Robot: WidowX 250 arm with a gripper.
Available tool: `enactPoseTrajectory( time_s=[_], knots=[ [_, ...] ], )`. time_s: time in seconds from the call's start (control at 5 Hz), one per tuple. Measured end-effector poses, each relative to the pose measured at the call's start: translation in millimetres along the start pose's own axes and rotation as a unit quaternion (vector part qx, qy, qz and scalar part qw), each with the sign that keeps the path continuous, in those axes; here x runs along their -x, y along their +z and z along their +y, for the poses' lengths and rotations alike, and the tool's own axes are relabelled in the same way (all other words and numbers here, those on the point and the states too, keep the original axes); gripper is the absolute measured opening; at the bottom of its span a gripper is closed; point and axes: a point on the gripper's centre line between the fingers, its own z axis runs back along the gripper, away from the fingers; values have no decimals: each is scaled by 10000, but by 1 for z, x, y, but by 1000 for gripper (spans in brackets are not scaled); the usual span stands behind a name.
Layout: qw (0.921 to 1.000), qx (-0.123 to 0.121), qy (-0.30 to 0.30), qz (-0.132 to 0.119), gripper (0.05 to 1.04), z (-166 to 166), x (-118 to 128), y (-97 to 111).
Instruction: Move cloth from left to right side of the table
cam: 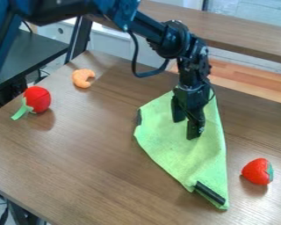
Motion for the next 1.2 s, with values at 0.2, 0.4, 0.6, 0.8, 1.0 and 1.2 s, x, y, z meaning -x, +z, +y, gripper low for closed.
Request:
enactPoseTrajectory(
  time_s=[0.2, 0.4, 0.6, 0.8, 1.0, 1.2],
  knots=[
    [9999, -43, 101, -60, 999, 6, 24, 2],
    [9995, -40, 301, -78, 998, 21, 51, 3],
    [9986, -74, 513, -55, 999, 36, 72, 2],
    [9974, -110, 708, -38, 1000, 52, 91, 2],
    [9958, -148, 904, -18, 1000, 64, 113, 2],
    [9954, -142, 946, 26, 1000, 73, 126, 2]
  ],
)
